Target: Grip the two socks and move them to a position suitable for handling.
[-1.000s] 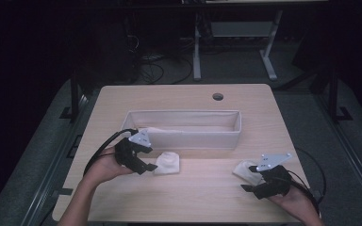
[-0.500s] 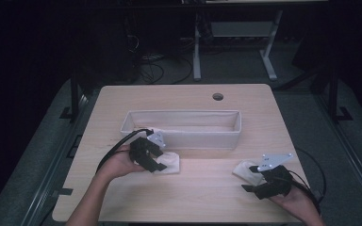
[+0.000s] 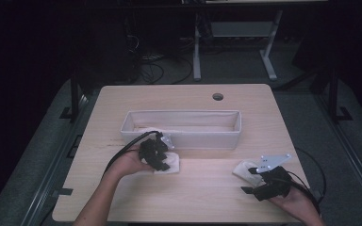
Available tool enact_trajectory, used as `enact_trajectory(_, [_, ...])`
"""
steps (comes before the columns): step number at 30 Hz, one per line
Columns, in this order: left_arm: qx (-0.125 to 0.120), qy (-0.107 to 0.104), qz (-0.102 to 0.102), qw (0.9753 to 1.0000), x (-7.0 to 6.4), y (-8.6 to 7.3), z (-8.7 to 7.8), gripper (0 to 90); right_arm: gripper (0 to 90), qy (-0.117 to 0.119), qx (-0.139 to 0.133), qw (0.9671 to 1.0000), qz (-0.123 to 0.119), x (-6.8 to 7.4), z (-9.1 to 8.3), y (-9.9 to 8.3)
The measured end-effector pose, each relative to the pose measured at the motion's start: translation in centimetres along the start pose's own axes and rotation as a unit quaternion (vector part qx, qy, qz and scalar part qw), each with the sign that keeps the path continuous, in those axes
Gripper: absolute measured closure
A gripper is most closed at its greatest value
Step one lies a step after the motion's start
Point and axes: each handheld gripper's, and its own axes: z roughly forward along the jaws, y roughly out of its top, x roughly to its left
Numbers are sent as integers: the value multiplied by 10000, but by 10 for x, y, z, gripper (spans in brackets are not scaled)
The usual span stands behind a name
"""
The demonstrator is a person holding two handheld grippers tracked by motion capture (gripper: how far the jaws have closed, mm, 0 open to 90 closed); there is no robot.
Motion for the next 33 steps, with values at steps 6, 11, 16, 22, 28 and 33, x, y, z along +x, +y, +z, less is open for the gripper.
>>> enact_trajectory(6, [67, 225, 116, 9997, -4, 2, 2, 649, 274, 28, 29, 10000, -23, 2, 2, 1])
enact_trajectory(11, [132, 274, 267, 9992, -9, 5, 4, 768, 274, 7, 16, 10000, -48, 3, 0, 2])
enact_trajectory(16, [155, 330, 501, 9981, -14, 8, 3, 836, 275, 23, 12, 10000, -38, 3, 1, 2])
enact_trajectory(22, [-26, 203, 690, 9974, -21, 18, -9, 845, 275, 21, -38, 10000, 2, 0, -1, 1])
enact_trajectory(28, [-80, -13, 998, 9950, -32, 36, -6, 842, 275, 55, -26, 10000, -40, 3, 0, 2])
enact_trajectory(33, [-30, -176, 1128, 9935, -36, 43, 4, 832, 275, 27, -37, 10000, -46, 3, -2, 2])
